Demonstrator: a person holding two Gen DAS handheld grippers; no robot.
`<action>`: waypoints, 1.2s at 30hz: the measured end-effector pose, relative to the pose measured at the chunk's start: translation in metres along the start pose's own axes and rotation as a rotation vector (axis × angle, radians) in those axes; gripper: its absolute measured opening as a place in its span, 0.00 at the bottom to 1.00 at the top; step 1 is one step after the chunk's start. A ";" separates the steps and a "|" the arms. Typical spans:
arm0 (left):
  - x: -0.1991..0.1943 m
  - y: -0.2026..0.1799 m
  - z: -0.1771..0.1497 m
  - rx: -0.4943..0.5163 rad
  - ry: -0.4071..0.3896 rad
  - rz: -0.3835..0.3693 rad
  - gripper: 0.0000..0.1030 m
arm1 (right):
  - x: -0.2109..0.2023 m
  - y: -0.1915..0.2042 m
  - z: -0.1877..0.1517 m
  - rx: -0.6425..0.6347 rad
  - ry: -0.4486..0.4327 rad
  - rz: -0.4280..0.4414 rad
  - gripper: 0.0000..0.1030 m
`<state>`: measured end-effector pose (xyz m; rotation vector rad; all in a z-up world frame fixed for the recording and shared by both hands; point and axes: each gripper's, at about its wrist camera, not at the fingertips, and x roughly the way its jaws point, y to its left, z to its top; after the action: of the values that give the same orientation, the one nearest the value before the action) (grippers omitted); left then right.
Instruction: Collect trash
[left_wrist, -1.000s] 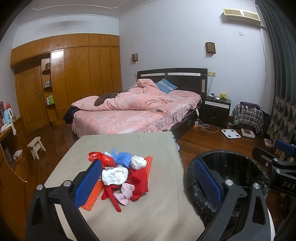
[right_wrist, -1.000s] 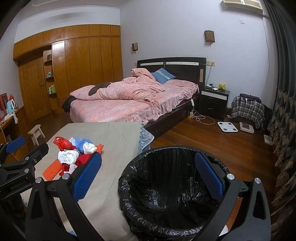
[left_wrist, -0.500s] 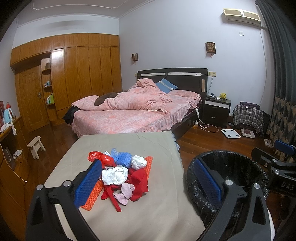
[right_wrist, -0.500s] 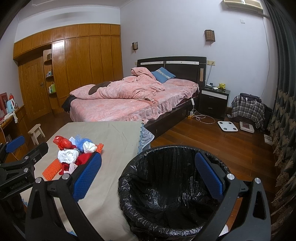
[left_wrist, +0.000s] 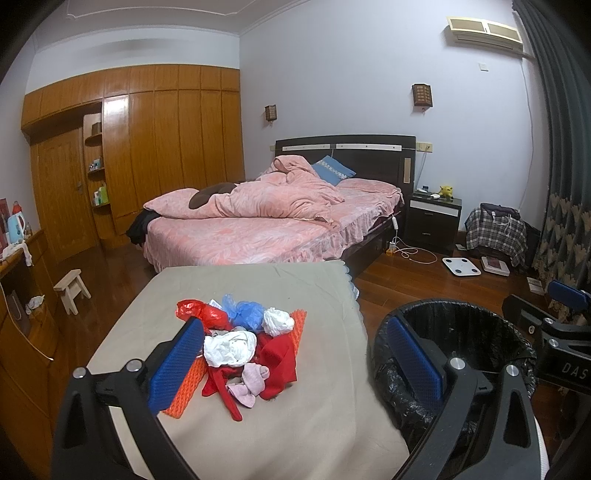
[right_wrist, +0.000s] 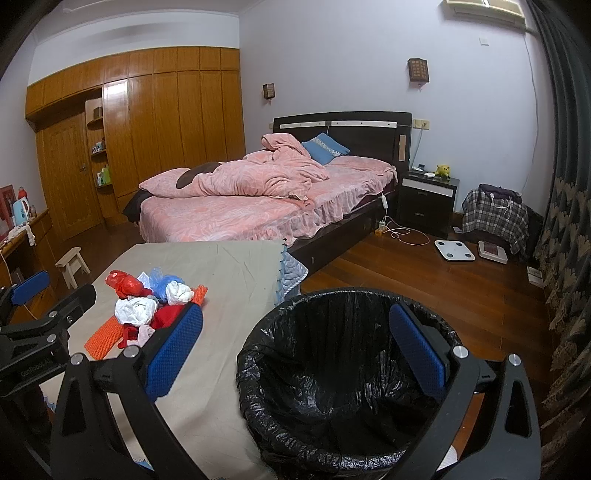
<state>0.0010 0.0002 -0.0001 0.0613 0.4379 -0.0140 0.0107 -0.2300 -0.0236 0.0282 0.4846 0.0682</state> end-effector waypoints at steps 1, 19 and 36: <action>0.000 0.000 0.000 0.001 0.000 0.000 0.94 | 0.000 0.000 0.000 0.000 0.001 0.000 0.95; 0.025 0.066 -0.012 -0.042 0.028 0.127 0.94 | 0.055 0.043 -0.011 -0.034 0.040 0.053 0.95; 0.107 0.149 -0.047 -0.078 0.073 0.239 0.94 | 0.195 0.139 -0.012 -0.100 0.123 0.179 0.86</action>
<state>0.0815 0.1516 -0.0794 0.0370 0.5016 0.2409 0.1696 -0.0768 -0.1185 -0.0311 0.5999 0.2704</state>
